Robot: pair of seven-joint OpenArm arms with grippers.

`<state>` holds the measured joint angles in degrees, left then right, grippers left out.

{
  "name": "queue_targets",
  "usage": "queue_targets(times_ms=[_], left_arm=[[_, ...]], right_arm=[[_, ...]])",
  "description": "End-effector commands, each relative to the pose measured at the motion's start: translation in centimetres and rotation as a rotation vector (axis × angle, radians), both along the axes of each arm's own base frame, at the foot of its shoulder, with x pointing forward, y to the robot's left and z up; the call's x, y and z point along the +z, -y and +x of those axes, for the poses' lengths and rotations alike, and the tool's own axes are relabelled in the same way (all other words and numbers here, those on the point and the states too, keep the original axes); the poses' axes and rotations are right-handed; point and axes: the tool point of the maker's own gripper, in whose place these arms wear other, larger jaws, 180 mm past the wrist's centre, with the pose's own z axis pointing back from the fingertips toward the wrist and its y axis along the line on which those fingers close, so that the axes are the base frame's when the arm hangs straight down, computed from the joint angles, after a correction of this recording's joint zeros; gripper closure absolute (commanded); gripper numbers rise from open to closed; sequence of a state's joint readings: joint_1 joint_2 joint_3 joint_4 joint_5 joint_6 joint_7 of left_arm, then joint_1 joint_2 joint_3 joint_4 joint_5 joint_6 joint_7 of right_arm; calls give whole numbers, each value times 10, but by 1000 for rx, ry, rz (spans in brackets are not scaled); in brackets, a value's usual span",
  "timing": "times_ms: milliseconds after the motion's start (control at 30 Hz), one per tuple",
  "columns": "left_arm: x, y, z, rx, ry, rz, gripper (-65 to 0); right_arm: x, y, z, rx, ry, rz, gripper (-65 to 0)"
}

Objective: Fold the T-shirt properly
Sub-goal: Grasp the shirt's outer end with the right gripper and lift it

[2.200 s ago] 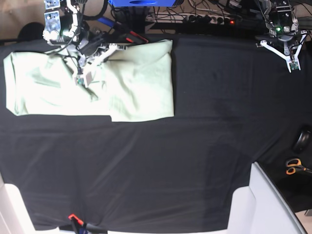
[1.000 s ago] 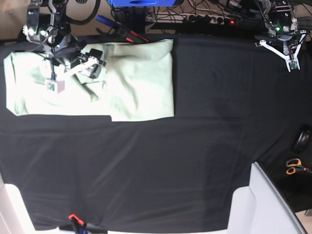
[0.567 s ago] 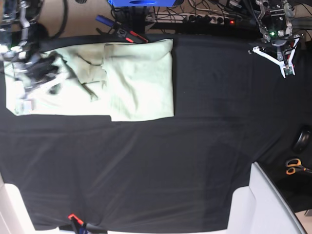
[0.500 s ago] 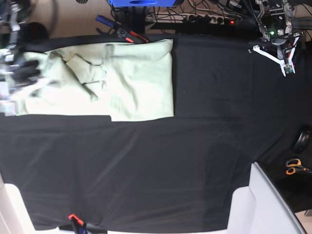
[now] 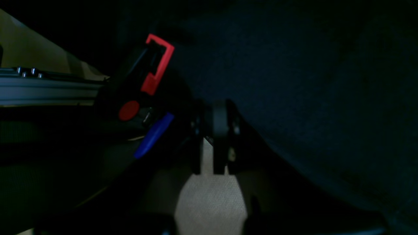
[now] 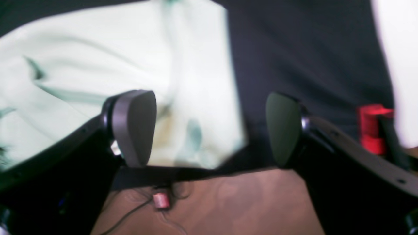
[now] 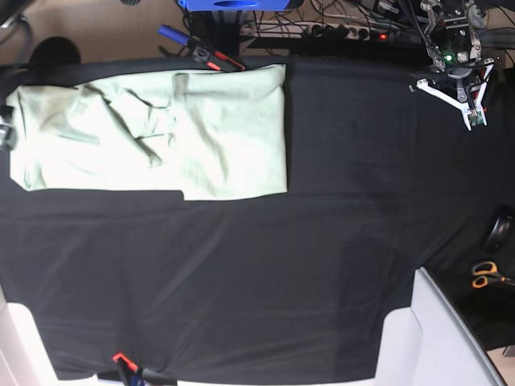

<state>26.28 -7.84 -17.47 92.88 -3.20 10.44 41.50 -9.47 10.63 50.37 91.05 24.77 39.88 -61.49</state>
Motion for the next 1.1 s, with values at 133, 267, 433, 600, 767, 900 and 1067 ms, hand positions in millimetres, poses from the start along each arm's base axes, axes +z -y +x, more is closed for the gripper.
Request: queue_targets(times_ms=[133, 267, 433, 600, 767, 900, 1067], left_arm=[[9, -6, 3, -9, 17, 34, -52], [8, -6, 0, -9, 10, 34, -52], [8, -8, -1, -5, 10, 36, -52], [8, -8, -1, -5, 10, 36, -52], [6, -4, -1, -6, 9, 28, -50], [6, -4, -1, -6, 9, 28, -50], [7, -7, -4, 2, 7, 32, -50]], right_arm=[[12, 1, 16, -1, 42, 0, -499], [17, -1, 28, 7, 67, -1, -498], [26, 11, 46, 79, 53, -194, -409], [18, 15, 62, 151, 21, -484, -402], [21, 12, 71, 162, 46, -683, -402], [35, 2, 79, 151, 107, -666, -412], [32, -28, 68, 220, 99, -339, -482]])
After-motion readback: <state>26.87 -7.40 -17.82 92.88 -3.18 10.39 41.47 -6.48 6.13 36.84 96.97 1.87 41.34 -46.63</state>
